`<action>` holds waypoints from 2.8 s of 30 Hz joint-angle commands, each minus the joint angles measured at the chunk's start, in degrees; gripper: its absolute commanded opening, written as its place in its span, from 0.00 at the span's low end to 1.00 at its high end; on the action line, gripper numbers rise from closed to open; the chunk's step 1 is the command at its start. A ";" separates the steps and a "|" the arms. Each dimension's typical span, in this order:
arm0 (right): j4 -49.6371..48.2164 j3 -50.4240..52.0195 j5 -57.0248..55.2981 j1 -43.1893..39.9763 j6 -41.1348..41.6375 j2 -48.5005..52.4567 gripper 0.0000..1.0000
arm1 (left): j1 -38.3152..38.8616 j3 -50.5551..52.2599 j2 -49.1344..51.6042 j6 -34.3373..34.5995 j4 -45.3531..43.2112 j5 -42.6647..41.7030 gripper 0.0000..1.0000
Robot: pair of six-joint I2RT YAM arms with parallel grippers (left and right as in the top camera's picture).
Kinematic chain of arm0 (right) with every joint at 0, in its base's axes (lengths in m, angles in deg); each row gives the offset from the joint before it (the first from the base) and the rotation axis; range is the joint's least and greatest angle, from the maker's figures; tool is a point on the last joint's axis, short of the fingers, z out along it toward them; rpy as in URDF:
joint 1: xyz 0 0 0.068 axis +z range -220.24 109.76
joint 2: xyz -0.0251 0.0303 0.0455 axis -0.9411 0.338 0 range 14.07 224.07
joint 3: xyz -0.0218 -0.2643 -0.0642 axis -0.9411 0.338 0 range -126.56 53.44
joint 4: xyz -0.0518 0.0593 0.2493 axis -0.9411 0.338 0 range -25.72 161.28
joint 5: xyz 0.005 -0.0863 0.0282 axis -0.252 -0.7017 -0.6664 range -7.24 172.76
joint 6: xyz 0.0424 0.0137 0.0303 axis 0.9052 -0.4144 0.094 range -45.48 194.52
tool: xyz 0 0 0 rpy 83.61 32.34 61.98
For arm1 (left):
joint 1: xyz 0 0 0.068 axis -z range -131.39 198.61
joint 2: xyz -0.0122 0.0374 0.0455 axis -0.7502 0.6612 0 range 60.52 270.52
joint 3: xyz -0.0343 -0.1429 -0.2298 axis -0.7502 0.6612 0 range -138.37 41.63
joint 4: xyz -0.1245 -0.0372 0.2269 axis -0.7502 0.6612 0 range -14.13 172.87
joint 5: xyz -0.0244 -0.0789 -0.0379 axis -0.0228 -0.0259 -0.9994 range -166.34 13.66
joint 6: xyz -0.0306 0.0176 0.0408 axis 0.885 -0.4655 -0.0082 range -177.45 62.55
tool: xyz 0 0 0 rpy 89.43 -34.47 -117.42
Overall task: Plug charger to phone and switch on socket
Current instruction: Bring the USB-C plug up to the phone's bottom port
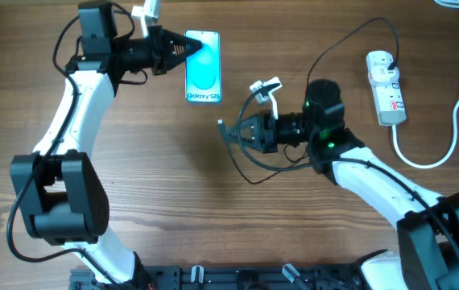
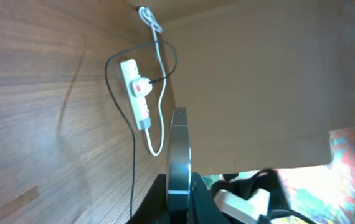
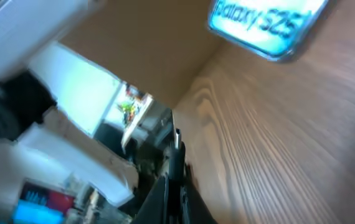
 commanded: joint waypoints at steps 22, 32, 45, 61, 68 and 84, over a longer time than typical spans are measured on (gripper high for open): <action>-26.05 2.89 -10.67 -0.35 28.39 5.44 0.04 | 4.07 -0.61 -0.59 20.22 -13.92 5.49 0.04; -28.39 2.89 -11.45 -1.18 29.79 5.51 0.04 | 4.07 -0.61 -0.59 20.20 -13.92 5.33 0.04; -28.57 2.86 -14.34 -0.96 30.05 5.51 0.04 | 4.07 -0.61 -0.59 20.15 -13.94 5.35 0.04; -30.69 2.82 -16.57 0.42 31.58 7.32 0.04 | 4.07 -0.61 -0.59 20.15 -13.94 5.33 0.04; -31.69 2.82 -16.31 0.42 32.68 7.32 0.04 | 4.07 -0.61 -0.59 19.93 -13.94 5.35 0.04; -32.00 2.82 -17.05 0.63 32.70 7.54 0.04 | 4.55 -0.61 -0.59 19.93 -13.94 5.35 0.04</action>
